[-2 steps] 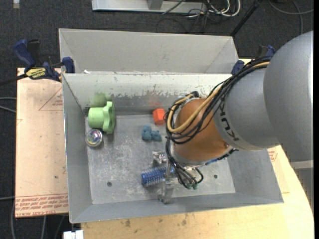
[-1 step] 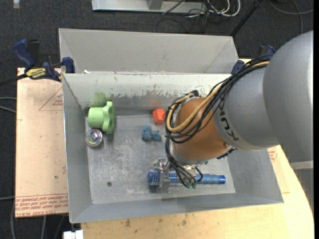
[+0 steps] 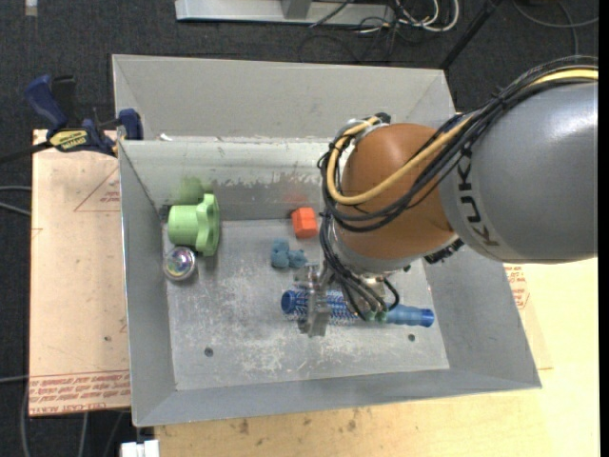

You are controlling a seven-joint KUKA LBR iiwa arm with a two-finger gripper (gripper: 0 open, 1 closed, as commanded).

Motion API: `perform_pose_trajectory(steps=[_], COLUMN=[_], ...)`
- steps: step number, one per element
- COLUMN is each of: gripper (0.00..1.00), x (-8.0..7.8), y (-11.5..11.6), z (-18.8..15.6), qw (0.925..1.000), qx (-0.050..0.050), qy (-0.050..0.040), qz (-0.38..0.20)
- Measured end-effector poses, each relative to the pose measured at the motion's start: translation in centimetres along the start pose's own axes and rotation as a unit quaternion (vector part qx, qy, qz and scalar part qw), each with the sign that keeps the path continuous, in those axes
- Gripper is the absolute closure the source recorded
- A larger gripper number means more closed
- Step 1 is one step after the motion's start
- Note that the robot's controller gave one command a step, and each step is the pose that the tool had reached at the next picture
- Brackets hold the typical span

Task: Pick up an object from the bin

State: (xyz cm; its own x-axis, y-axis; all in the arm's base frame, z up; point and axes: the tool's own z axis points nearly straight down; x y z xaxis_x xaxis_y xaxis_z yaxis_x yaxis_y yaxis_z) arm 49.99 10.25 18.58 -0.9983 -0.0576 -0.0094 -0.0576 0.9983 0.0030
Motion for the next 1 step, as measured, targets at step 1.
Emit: perform_pose_trajectory(steps=[1], gripper=[1.00], x=[-1.54], y=[-1.80], z=[-5.44], qw=[0.9996], qx=[0.001], qy=[0.0006], qz=[-0.028])
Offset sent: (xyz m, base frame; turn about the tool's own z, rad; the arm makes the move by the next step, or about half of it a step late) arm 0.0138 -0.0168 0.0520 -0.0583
